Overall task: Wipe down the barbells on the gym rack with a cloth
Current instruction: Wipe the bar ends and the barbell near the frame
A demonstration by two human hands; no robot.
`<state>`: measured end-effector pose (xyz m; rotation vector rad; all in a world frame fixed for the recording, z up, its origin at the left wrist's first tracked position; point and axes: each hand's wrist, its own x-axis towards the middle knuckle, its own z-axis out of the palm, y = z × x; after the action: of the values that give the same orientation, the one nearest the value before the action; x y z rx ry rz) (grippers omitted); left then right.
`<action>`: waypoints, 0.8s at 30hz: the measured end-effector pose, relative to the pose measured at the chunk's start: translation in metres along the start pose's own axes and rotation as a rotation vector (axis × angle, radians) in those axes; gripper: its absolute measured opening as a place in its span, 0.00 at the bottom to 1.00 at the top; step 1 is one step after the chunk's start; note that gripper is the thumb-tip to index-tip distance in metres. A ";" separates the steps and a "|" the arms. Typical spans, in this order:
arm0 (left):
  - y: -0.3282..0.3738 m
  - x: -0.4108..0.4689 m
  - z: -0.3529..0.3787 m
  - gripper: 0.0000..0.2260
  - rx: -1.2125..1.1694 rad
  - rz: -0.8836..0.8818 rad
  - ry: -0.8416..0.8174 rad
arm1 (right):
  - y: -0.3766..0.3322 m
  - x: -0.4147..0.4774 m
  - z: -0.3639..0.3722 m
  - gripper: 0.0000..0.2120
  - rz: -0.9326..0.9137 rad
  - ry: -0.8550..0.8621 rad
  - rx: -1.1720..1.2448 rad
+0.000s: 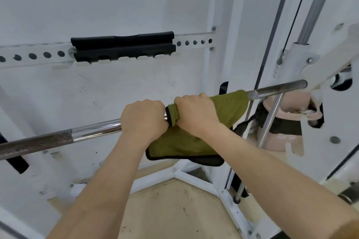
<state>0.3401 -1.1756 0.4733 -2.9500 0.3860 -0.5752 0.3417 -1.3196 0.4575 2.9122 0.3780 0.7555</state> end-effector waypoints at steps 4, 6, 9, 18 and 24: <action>0.002 -0.007 0.002 0.09 0.060 -0.026 0.068 | 0.061 -0.012 0.013 0.13 -0.093 0.127 0.006; 0.004 -0.008 0.002 0.09 0.065 -0.056 0.077 | 0.100 -0.019 0.014 0.14 -0.026 0.111 0.002; 0.014 -0.005 -0.001 0.05 0.015 -0.113 0.065 | 0.168 -0.034 0.018 0.15 0.143 0.110 -0.013; 0.196 0.048 -0.001 0.20 -0.315 0.165 0.137 | 0.221 -0.050 0.024 0.07 0.332 0.061 0.029; 0.242 0.071 -0.010 0.28 -0.513 0.052 0.142 | 0.216 -0.045 0.036 0.19 -0.065 0.159 0.092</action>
<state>0.3456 -1.4278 0.4699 -3.3737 0.7196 -0.7845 0.3670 -1.5417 0.4411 2.9161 0.5344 0.9875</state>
